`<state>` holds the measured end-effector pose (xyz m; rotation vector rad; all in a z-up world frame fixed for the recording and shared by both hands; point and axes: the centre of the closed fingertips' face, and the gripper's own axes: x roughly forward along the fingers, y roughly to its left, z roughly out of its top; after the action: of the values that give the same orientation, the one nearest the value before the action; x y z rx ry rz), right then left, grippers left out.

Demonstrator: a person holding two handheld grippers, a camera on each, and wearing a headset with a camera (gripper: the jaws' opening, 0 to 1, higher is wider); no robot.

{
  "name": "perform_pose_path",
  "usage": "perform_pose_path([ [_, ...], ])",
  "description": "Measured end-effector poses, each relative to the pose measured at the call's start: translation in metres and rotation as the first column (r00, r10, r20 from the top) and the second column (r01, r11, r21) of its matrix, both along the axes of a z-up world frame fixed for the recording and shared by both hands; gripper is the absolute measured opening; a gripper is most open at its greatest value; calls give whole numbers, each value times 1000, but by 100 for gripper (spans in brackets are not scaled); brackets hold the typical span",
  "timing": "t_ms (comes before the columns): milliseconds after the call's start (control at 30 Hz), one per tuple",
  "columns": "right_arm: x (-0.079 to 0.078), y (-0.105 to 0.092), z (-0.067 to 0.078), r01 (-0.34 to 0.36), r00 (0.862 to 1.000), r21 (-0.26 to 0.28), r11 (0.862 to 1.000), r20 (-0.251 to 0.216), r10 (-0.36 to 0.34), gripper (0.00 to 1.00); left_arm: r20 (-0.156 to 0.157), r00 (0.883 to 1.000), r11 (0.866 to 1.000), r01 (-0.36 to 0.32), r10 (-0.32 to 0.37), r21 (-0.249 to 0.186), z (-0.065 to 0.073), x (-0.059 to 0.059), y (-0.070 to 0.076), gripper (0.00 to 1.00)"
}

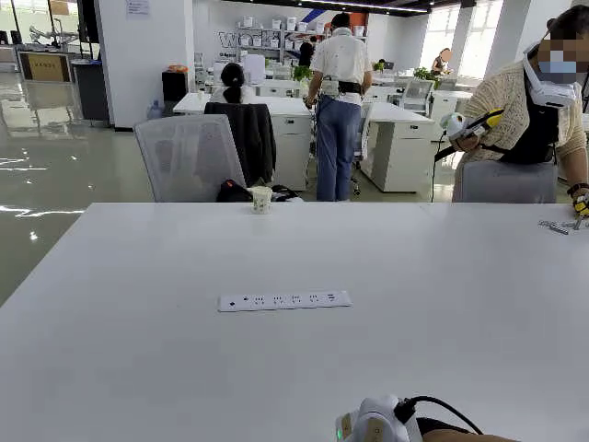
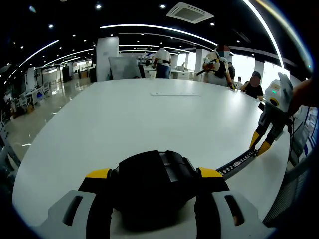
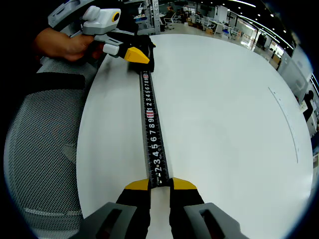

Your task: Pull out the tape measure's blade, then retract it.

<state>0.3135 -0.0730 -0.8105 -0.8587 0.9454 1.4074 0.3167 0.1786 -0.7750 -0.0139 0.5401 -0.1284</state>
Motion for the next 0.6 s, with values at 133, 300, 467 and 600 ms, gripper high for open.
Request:
perform_pose_path([
  [133, 0, 1, 0, 9, 1000, 3, 1000, -1, -9, 10, -1, 1000, 1000, 1, -1, 1, 0, 0, 0, 62],
  [300, 0, 2, 0, 6, 1000, 1, 1000, 3, -6, 10, -5, 1000, 1000, 1, -1, 10, 0, -1, 0, 62],
  [467, 0, 3, 0, 4, 1000, 6, 1000, 7, -4, 10, -8, 1000, 1000, 1, -1, 4, 0, -2, 0, 62],
  [600, 0, 4, 0, -6, 1000, 6, 1000, 11, 6, 10, -8, 1000, 1000, 2, -1, 3, 0, -1, 0, 62],
])
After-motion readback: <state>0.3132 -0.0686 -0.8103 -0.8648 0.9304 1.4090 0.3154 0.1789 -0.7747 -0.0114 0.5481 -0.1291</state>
